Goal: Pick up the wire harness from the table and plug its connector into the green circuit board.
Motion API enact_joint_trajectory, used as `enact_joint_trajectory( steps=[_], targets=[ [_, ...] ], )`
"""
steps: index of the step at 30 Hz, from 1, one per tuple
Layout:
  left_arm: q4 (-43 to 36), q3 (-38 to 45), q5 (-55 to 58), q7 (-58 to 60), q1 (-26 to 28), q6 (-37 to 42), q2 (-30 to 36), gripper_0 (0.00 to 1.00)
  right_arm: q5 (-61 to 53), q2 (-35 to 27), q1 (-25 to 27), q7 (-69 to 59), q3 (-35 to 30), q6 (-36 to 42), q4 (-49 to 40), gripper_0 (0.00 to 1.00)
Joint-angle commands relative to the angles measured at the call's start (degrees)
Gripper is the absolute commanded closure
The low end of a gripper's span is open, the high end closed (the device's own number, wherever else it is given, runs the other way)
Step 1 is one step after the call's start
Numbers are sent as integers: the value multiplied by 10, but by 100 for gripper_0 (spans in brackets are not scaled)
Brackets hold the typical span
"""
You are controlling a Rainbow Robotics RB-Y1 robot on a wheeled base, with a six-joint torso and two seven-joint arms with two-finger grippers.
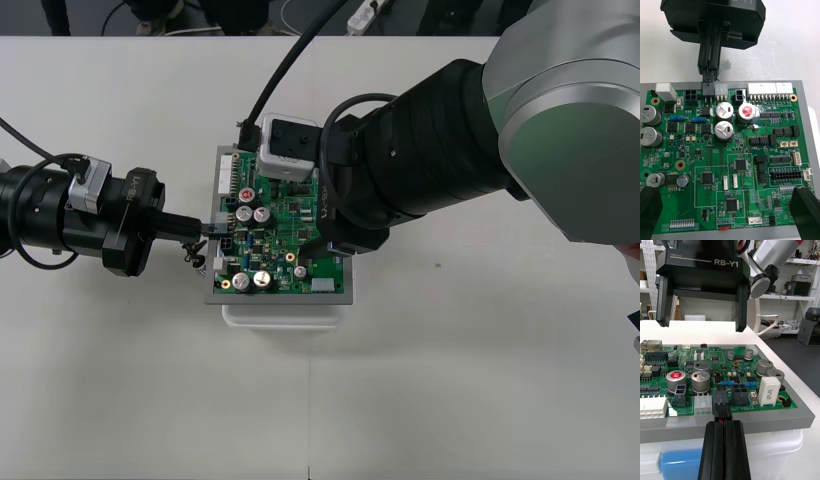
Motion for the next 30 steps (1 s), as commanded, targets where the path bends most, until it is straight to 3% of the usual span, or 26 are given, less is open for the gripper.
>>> enact_joint_trajectory(
  steps=[1,30],
  targets=[
    [-6,-1,-4,20,-26,-21,-16,100,-13,10,-24,-24,-4,-3,-2,0],
    [-6,-1,-2,24,-26,-21,16,98,-17,10,-24,-18,-7,-3,-2,0]
  ],
)
